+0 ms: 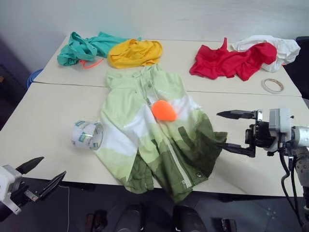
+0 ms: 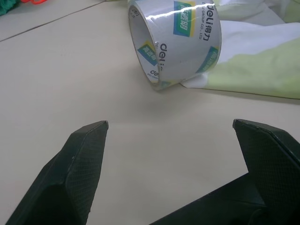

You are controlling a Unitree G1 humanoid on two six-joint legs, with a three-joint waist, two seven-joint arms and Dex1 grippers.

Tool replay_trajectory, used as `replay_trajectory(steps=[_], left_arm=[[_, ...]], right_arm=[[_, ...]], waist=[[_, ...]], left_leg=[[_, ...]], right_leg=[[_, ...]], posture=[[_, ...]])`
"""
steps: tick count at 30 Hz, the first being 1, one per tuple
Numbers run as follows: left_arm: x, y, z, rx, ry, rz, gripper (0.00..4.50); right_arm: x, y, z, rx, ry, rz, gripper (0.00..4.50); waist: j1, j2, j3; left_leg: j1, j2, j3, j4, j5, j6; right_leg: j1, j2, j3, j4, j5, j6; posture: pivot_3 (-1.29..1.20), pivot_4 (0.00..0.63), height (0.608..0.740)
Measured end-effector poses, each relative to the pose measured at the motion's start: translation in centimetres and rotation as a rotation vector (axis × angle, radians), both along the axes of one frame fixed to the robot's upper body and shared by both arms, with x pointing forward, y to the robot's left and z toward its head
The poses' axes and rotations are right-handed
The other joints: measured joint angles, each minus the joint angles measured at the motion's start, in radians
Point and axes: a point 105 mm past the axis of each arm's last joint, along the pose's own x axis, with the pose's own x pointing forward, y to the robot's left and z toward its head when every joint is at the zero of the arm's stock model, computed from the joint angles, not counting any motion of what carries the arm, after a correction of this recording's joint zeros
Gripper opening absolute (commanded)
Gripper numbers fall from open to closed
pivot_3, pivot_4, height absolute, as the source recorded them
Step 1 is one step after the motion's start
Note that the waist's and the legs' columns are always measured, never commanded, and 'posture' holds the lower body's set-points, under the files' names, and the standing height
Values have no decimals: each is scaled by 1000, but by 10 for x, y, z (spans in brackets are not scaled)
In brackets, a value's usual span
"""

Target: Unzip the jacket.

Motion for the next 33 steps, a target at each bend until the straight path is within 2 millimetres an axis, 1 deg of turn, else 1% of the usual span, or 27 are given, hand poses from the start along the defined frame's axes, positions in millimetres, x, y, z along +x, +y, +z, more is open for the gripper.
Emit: replay_trajectory(steps=[2, 6, 8, 14, 17, 19, 22, 25, 27, 29, 31, 33], left_arm=[[1, -1, 2, -1, -4, -5, 4500], [3, -4, 3, -44, 5, -13, 4500], [3, -8, 5, -68, 5, -31, 4500], [11, -19, 21, -143, 7, -135, 4500], [20, -22, 30, -160, -31, -153, 4500], [22, -23, 33, -159, -36, -166, 4500], [22, -24, 32, -171, -17, -178, 4500], [21, -16, 24, -227, 60, -146, 4500], [20, -10, 21, -303, 100, -108, 4500], [23, 2, 19, -438, 166, -20, 4500], [31, 11, 23, -571, 207, 41, 4500], [47, 10, 30, -646, 196, 23, 4500]], right_arm=[[-2, 0, -2, -1, 9, 3, 4427], [-12, 1, -16, -11, 50, 23, 4427], [-16, 1, -20, -15, 52, 33, 4427], [-30, 2, -33, -11, 51, 52, 4427], [-37, 1, -43, -13, 58, 46, 4427], [-40, 1, -45, -18, 40, 63, 4427], [-42, 1, -46, -17, 29, 64, 4427], [-35, 8, -35, 21, -28, 50, 4427], [-33, 17, -24, 42, -82, 65, 4427], [-32, 32, -12, 90, -141, 100, 4427], [-31, 49, 2, 156, -192, 147, 4427], [-34, 67, 17, 206, -231, 206, 4427]], waist=[[-1, 0, 0], [-3, 0, 0], [-5, 0, 0], [-3, 0, 0], [-2, 0, 0], [-4, 0, 0], [-12, 0, 0], [-18, 0, 0], [-19, 0, 0], [-21, 0, 0], [-22, 0, 0], [-14, 0, 1]], left_leg=[[0, 0, 1, 1, -1, 0], [0, 0, 1, 1, -1, 0], [1, 0, 2, 1, -1, 0], [2, 1, 2, 1, 0, 0], [2, 1, 2, 2, 0, 0], [2, 1, 3, 2, 0, 0], [3, 1, 4, 2, 0, 0], [4, 1, 4, 2, 0, -1], [4, 2, 4, 2, 0, -1], [4, 2, 3, 2, 0, -2], [4, 2, 2, 2, 1, -2], [4, 2, 1, 3, 1, -4]], right_leg=[[0, 0, 0, 0, 0, 0], [1, 0, 0, -1, 0, 0], [1, 0, 1, 0, 0, 0], [1, 1, 1, 3, 0, 0], [1, 1, 1, 3, 0, 0], [1, 1, 2, 3, 0, 0], [1, 2, 3, 3, 0, 0], [1, 2, 3, 6, 0, 0], [0, 2, 4, 6, 0, 0], [0, 2, 4, 8, 0, 0], [-1, 2, 4, 10, 0, 0], [-1, 2, 4, 10, 0, 0]], posture=[[0, 150, 740], [0, 150, 740], [0, 150, 740], [0, 150, 740], [0, 150, 740], [0, 150, 740], [0, 150, 740], [0, 150, 740], [0, 150, 740], [0, 150, 740], [0, 150, 740], [0, 150, 740]])
